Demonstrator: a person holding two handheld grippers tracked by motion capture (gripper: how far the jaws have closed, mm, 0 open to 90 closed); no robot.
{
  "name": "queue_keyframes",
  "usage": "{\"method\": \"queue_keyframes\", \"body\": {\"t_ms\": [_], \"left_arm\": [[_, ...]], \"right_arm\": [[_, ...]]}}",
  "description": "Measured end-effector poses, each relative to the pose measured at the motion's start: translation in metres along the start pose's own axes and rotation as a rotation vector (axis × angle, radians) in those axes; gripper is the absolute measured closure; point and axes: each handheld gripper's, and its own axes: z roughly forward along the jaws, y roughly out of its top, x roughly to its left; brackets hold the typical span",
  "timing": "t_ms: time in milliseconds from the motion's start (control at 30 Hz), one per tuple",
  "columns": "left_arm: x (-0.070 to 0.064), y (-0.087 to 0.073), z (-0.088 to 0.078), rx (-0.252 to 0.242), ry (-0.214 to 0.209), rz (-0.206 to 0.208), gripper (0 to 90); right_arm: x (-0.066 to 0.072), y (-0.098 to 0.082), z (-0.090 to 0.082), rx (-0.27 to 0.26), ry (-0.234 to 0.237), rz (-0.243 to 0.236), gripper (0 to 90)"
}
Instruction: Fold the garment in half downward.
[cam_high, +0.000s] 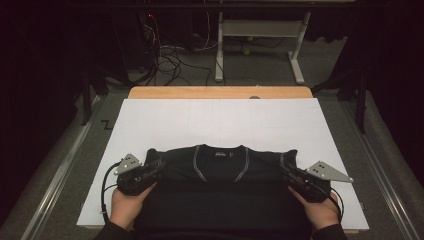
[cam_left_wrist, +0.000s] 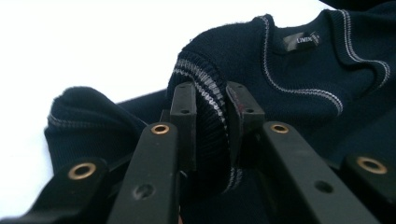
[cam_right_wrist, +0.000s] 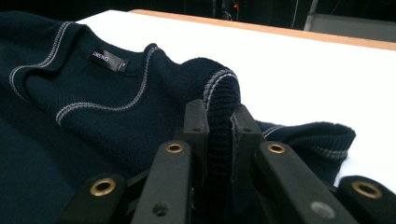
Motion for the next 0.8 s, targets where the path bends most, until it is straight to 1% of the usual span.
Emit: {"method": "queue_keyframes", "body": {"t_ms": [133,300,433,567,700,800], "left_arm": [[-0.009,0.000,-0.008,-0.013,-0.001,0.020,71.4],[-0.015,-0.006,-0.014,0.005,-0.023,0.025,71.4],[-0.020,-0.013,-0.023,0.021,-0.034,0.032,71.3],[-0.024,-0.019,-0.033,0.029,-0.049,0.032,71.3],[-0.028,-0.027,-0.036,0.062,-0.062,0.032,71.2],[-0.028,-0.032,-0.033,0.096,-0.067,0.028,71.2]], "right_arm": [[0.004,-0.003,-0.008,-0.004,0.008,-0.004,80.6],[0.009,-0.008,-0.018,0.000,0.014,-0.001,80.7],[0.012,-0.013,-0.025,0.015,0.021,-0.005,80.7],[0.014,-0.018,-0.032,0.028,0.035,0.003,80.7],[0.018,-0.022,-0.038,0.042,0.039,-0.002,80.6],[0.020,-0.027,-0.039,0.069,0.038,-0.013,80.6]]}}
